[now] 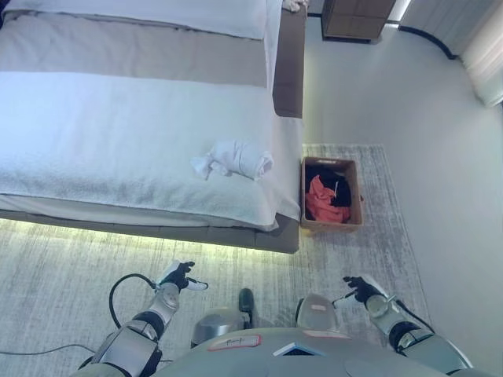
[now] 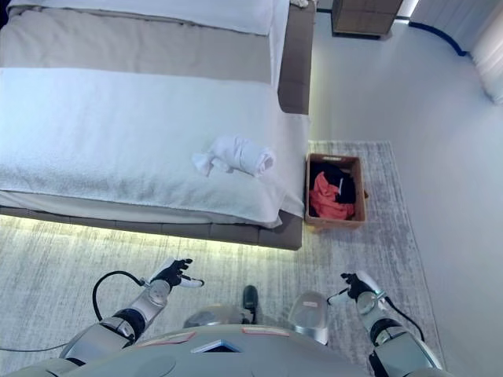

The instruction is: Put the clothes on the bed into the basket.

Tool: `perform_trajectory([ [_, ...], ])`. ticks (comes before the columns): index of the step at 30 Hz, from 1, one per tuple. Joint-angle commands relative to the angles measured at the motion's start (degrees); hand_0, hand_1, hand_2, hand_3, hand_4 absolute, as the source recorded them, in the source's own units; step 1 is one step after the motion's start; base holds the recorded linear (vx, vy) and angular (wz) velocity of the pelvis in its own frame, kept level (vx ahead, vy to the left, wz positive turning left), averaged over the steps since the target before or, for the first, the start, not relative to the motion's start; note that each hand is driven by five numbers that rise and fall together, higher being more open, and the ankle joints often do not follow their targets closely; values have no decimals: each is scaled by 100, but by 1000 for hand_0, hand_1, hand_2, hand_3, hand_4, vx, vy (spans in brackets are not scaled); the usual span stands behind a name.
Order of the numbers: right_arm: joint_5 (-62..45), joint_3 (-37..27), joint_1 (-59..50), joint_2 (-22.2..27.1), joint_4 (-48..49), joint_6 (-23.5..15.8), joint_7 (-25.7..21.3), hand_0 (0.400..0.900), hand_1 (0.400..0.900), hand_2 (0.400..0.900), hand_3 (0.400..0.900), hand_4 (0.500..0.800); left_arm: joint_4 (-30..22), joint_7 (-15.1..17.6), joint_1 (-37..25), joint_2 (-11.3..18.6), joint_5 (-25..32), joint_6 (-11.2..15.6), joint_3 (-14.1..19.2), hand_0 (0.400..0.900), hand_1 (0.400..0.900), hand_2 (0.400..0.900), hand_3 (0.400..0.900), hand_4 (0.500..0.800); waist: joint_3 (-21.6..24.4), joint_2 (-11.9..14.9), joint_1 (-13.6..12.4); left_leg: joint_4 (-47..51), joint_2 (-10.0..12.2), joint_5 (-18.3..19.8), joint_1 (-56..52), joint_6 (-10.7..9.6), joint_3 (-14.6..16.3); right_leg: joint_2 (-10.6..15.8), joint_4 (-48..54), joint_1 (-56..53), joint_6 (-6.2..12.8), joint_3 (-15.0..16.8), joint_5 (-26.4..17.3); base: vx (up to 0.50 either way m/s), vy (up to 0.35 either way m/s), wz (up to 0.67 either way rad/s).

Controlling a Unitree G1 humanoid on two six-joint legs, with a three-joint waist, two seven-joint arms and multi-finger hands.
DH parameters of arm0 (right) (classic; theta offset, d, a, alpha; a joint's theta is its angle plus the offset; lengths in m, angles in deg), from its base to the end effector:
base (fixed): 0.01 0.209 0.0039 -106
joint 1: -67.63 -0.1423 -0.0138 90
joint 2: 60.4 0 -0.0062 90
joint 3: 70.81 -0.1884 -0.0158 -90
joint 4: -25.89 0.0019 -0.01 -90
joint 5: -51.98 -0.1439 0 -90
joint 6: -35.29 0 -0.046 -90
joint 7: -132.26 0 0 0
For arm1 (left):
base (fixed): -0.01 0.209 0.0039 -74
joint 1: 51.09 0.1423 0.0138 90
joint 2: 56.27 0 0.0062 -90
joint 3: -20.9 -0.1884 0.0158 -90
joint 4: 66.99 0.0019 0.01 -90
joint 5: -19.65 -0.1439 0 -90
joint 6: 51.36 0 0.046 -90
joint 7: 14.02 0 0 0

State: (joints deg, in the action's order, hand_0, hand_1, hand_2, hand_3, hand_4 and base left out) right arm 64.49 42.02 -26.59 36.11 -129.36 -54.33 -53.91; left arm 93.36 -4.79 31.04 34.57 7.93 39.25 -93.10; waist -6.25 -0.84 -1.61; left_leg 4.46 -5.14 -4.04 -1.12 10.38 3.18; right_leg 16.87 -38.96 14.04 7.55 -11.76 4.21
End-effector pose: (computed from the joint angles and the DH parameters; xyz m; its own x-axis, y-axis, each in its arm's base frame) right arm 0.1116 -0.2551 -0.1054 0.5039 -0.2692 -0.8207 -0.4939 0.6897 -0.5295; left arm 0.1213 0.2244 -0.1136 0.5247 0.2380 -0.8174 0.4788 0.7114 0.5144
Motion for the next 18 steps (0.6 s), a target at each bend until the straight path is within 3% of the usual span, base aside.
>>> perform_trajectory([
  [1,-67,101,-461,29,1030,-325,-272,900,900,900,900,800,148,254,-46,210,-271,37,404,900,900,900,900,800,-336,-45,74,54,51,260,337,-685,-356,-162,1604,58,-70,119,-953,74,-132,14],
  [3,-86,87,-513,62,1222,-339,-318,900,900,900,900,800,317,265,-48,171,-263,19,459,900,900,900,900,800,-440,16,122,54,113,315,394,-816,-352,-312,2920,267,78,305,-1283,94,-193,15],
  [6,-8,93,-504,69,1381,-317,-332,900,900,900,900,800,557,241,12,133,-357,-5,569,900,900,900,900,800,-449,146,144,54,192,422,341,-948,-333,-287,3698,342,282,249,-1697,195,-216,15],
  [8,36,74,-331,95,1521,-337,-296,900,900,900,900,800,574,228,93,146,-434,-24,617,900,900,900,900,800,-386,238,190,54,278,567,244,-1038,-454,-430,3945,88,235,412,-1589,280,-301,43],
  [11,32,72,-174,161,1622,-407,-188,900,900,900,900,800,520,263,167,121,-412,26,640,900,900,900,900,800,-130,338,152,54,458,640,192,-1153,-536,-623,4156,-174,178,302,-1487,324,-374,48],
  [14,12,120,-58,296,1716,-482,-77,900,900,900,900,800,367,219,325,81,-448,104,570,900,900,900,900,800,54,316,127,54,876,631,-65,-1283,-595,-961,4099,-460,27,176,-1133,364,-424,26],
  [16,31,201,-37,408,1859,-544,-39,900,900,900,900,800,158,296,393,46,-408,114,546,900,900,900,900,800,-20,333,77,-1063,932,714,226,-1369,-596,-1059,4042,-700,-137,98,-904,222,-381,26],
  [18,30,189,-33,554,2038,-568,-84,900,900,900,900,800,-65,363,342,-35,-84,170,613,900,900,900,900,800,-284,332,-45,-2395,771,573,906,-1402,-819,-1113,4094,-977,-317,-16,-803,57,-313,44],
])
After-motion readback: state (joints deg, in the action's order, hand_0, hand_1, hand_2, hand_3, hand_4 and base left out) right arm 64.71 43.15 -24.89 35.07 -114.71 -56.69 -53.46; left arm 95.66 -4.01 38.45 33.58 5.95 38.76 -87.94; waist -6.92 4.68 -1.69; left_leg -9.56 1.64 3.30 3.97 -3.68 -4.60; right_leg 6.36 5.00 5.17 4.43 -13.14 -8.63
